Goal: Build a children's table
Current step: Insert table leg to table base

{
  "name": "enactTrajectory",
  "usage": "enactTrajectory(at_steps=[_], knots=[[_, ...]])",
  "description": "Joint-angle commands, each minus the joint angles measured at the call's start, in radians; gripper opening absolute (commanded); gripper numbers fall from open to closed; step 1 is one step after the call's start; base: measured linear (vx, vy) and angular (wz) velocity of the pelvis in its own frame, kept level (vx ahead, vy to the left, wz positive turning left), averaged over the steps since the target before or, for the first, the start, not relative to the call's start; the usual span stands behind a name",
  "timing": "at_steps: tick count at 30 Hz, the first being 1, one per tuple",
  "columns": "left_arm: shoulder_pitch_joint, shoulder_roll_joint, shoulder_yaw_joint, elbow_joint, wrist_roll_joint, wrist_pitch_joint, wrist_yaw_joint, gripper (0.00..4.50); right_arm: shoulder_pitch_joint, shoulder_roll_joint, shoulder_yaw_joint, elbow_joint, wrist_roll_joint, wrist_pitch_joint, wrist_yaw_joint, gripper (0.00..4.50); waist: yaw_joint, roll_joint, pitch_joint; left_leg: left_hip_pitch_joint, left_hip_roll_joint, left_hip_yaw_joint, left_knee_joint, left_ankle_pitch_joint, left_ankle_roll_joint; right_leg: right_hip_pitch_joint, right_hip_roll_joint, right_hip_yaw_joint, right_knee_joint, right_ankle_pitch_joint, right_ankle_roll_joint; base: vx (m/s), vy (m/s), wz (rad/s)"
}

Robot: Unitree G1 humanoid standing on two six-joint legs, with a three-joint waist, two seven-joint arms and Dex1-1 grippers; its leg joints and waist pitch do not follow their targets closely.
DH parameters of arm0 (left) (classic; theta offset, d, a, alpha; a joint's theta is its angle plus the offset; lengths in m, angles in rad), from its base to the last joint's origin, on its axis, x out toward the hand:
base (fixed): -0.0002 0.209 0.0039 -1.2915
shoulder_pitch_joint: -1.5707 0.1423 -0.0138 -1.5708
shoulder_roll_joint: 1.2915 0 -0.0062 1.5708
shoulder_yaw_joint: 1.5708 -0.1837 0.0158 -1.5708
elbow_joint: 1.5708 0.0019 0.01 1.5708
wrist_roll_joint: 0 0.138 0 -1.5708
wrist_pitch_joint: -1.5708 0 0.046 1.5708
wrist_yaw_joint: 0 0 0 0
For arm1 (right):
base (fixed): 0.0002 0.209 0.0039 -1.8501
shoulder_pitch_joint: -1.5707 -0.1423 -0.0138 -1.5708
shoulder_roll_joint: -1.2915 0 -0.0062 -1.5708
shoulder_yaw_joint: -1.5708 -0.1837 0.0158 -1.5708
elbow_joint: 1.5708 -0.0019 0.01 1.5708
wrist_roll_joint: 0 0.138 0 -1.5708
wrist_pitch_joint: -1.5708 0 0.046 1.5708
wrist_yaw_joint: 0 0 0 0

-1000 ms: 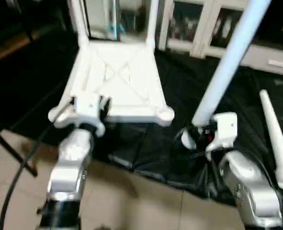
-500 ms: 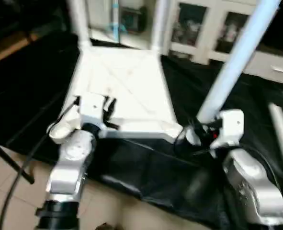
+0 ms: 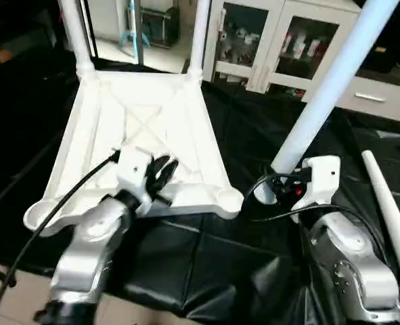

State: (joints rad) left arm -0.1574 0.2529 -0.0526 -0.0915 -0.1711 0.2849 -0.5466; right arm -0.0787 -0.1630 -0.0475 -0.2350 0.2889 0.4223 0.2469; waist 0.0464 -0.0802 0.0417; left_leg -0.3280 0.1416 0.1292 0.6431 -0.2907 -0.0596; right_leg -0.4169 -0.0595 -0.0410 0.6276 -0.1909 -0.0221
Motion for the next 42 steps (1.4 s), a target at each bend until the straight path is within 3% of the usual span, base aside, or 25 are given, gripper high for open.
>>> enactTrajectory(at_steps=[1,2,3,4,6,9,11,12,13,14,15,16,19,20,23,24,25,27,29,30,31,33,35,41,42], knots=[[-0.016,0.023,-0.045,0.014,-0.020,0.007,-0.098,1.27,-0.001,-0.019,-0.036,-0.028,0.021,-0.002,0.003,1.86,-0.009,0.019,-0.030,0.003,0.076,-0.005,-0.102,-0.075,0.053,0.056,-0.075,0.049,-0.077,-0.209,-0.212,-0.052,-0.003,0.07],[-0.030,0.054,-0.068,0.032,-0.026,0.020,-0.152,1.38,-0.006,-0.029,-0.036,-0.024,0.023,-0.002,0.022,1.86,-0.009,0.014,-0.026,0.005,0.077,-0.003,-0.106,-0.125,0.036,0.054,-0.076,0.050,-0.084,-0.272,-0.192,-0.061,-0.006,0.09],[-0.065,0.100,-0.111,0.082,-0.011,0.012,-0.232,1.43,-0.022,-0.049,-0.037,-0.006,0.028,0.003,0.054,1.86,-0.008,0.018,-0.021,0.019,0.074,0.003,-0.110,-0.208,0.012,0.040,-0.073,0.053,-0.095,-0.381,-0.148,-0.051,-0.011,0.12],[-0.065,0.100,-0.111,0.082,-0.011,0.012,-0.232,1.46,-0.022,-0.049,-0.037,-0.006,0.028,0.003,0.054,1.86,-0.012,0.019,-0.022,0.020,0.073,0.006,-0.112,-0.238,-0.005,0.038,-0.071,0.054,-0.097,-0.420,-0.118,-0.051,-0.011,0.12],[-0.122,0.129,-0.144,0.162,0.019,0.000,-0.284,1.71,-0.046,-0.078,-0.031,0.021,0.036,0.012,0.105,1.86,-0.014,0.017,-0.026,0.006,0.074,0.003,-0.114,-0.179,-0.011,0.049,-0.076,0.057,-0.094,-0.377,-0.106,0.000,0.000,0.00],[-0.257,0.116,-0.149,0.351,0.039,-0.057,-0.357,1.90,-0.082,-0.157,0.000,0.074,0.058,0.029,0.234,1.86,-0.013,0.012,-0.034,0.004,0.069,0.006,-0.107,-0.111,0.000,0.054,-0.076,0.057,-0.089,-0.316,-0.118,0.000,0.000,0.00],[-0.288,0.118,-0.155,0.397,0.049,-0.077,-0.376,2.03,-0.088,-0.174,0.007,0.080,0.067,0.037,0.264,1.86,-0.011,0.010,-0.038,-0.002,0.069,0.008,-0.103,-0.055,0.015,0.061,-0.081,0.058,-0.083,-0.241,-0.144,0.000,0.000,0.00],[-0.307,0.120,-0.160,0.427,0.057,-0.092,-0.386,2.10,-0.092,-0.184,0.012,0.084,0.072,0.044,0.282,1.86,-0.007,0.009,-0.041,-0.006,0.073,0.008,-0.101,-0.012,0.023,0.066,-0.086,0.058,-0.076,-0.180,-0.163,0.000,0.000,0.00],[-0.337,0.124,-0.168,0.464,0.063,-0.105,-0.397,2.10,-0.099,-0.199,0.017,0.088,0.073,0.042,0.302,1.86,-0.009,0.017,-0.046,-0.007,0.072,0.008,-0.098,0.037,0.031,0.069,-0.085,0.057,-0.065,-0.113,-0.186,0.000,0.000,0.00],[-0.382,0.129,-0.179,0.517,0.069,-0.118,-0.419,2.26,-0.110,-0.220,0.023,0.092,0.074,0.038,0.332,1.86,-0.009,0.014,-0.046,-0.005,0.069,0.010,-0.096,0.052,0.041,0.066,-0.080,0.054,-0.069,-0.094,-0.192,0.000,0.000,0.00],[-0.415,0.136,-0.196,0.556,0.077,-0.131,-0.446,2.26,-0.120,-0.236,0.027,0.095,0.071,0.031,0.353,1.86,-0.008,0.019,-0.054,-0.002,0.069,0.011,-0.092,0.093,0.053,0.068,-0.078,0.053,-0.057,-0.023,-0.214,0.000,0.000,0.00],[-0.427,0.139,-0.203,0.569,0.081,-0.137,-0.457,2.32,-0.122,-0.242,0.028,0.096,0.069,0.028,0.361,1.86,-0.008,0.017,-0.057,-0.007,0.069,0.010,-0.088,0.134,0.070,0.071,-0.080,0.053,-0.049,0.043,-0.233,0.000,0.000,0.00],[-0.438,0.143,-0.220,0.581,0.077,-0.126,-0.499,2.65,-0.126,-0.248,0.024,0.094,0.073,0.032,0.370,1.86,-0.006,0.014,-0.058,-0.010,0.073,0.013,-0.081,0.192,0.109,0.070,-0.085,0.051,-0.041,0.121,-0.287,0.000,0.000,0.00],[-0.447,0.144,-0.237,0.590,0.072,-0.116,-0.554,2.65,-0.130,-0.254,0.017,0.092,0.082,0.039,0.377,1.86,-0.006,0.009,-0.056,-0.011,0.074,0.016,-0.082,0.182,0.115,0.069,-0.085,0.051,-0.043,0.110,-0.293,0.000,0.000,0.00],[-0.471,0.139,-0.255,0.631,0.073,-0.120,-0.627,2.65,-0.139,-0.265,0.009,0.097,0.096,0.045,0.391,1.86,-0.002,0.012,-0.051,-0.008,0.078,0.016,-0.086,0.132,0.111,0.067,-0.088,0.050,-0.051,0.016,-0.290,0.000,0.000,0.00],[-0.485,0.132,-0.258,0.661,0.081,-0.141,-0.639,2.65,-0.143,-0.266,0.007,0.102,0.096,0.040,0.395,1.86,-0.001,0.023,-0.050,-0.006,0.080,0.015,-0.088,0.108,0.100,0.066,-0.089,0.050,-0.053,-0.010,-0.289,0.000,0.000,0.00],[-0.503,0.123,-0.259,0.698,0.082,-0.159,-0.651,2.65,-0.147,-0.266,0.006,0.108,0.094,0.034,0.395,1.86,-0.002,0.025,-0.050,-0.005,0.081,0.015,-0.088,0.085,0.086,0.067,-0.089,0.050,-0.055,-0.025,-0.287,0.000,0.000,0.00],[-0.514,0.115,-0.260,0.720,0.077,-0.162,-0.665,2.65,-0.150,-0.262,0.002,0.109,0.092,0.030,0.387,1.86,-0.003,0.020,-0.050,-0.006,0.080,0.017,-0.090,0.071,0.075,0.069,-0.088,0.050,-0.059,-0.033,-0.283,0.000,0.000,0.00],[-0.522,0.105,-0.265,0.741,0.077,-0.162,-0.676,2.65,-0.150,-0.250,-0.012,0.108,0.090,0.023,0.364,1.86,0.001,0.027,-0.049,-0.007,0.082,0.017,-0.092,0.057,0.054,0.070,-0.090,0.052,-0.058,-0.033,-0.283,0.000,0.000,0.00],[-0.521,0.104,-0.267,0.742,0.079,-0.163,-0.674,2.65,-0.150,-0.247,-0.014,0.107,0.090,0.022,0.360,1.86,0.001,0.022,-0.050,-0.007,0.083,0.018,-0.092,0.052,0.046,0.072,-0.089,0.052,-0.058,-0.029,-0.283,0.000,0.000,0.00],[-0.522,0.099,-0.269,0.754,0.087,-0.169,-0.664,2.65,-0.148,-0.241,-0.020,0.107,0.088,0.019,0.350,1.86,0.004,0.031,-0.050,-0.008,0.082,0.017,-0.092,0.054,0.041,0.072,-0.089,0.052,-0.055,-0.021,-0.285,0.000,0.000,0.00],[-0.527,0.092,-0.270,0.776,0.104,-0.189,-0.636,2.65,-0.146,-0.236,-0.023,0.107,0.086,0.015,0.341,1.86,0.003,0.024,-0.051,-0.011,0.080,0.018,-0.091,0.059,0.044,0.076,-0.088,0.052,-0.057,-0.009,-0.282,0.000,0.000,0.00],[-0.533,0.086,-0.269,0.800,0.115,-0.207,-0.620,2.65,-0.144,-0.228,-0.027,0.105,0.090,0.014,0.334,1.86,0.005,0.030,-0.052,-0.013,0.080,0.017,-0.090,0.070,0.046,0.077,-0.089,0.052,-0.054,0.004,-0.283,0.000,0.000,0.00],[-0.569,0.064,-0.279,0.913,0.167,-0.281,-0.574,2.65,-0.138,-0.162,-0.059,0.102,0.138,0.028,0.280,1.86,0.008,0.030,-0.049,-0.008,0.082,0.019,-0.094,0.043,0.044,0.071,-0.089,0.051,-0.062,-0.047,-0.269,0.000,0.000,0.00],[-0.572,0.064,-0.280,0.924,0.176,-0.291,-0.560,2.65,-0.139,-0.154,-0.067,0.102,0.151,0.036,0.275,1.86,0.008,0.021,-0.048,-0.010,0.083,0.020,-0.095,0.031,0.038,0.074,-0.089,0.051,-0.065,-0.064,-0.264,0.000,0.000,0.00]])
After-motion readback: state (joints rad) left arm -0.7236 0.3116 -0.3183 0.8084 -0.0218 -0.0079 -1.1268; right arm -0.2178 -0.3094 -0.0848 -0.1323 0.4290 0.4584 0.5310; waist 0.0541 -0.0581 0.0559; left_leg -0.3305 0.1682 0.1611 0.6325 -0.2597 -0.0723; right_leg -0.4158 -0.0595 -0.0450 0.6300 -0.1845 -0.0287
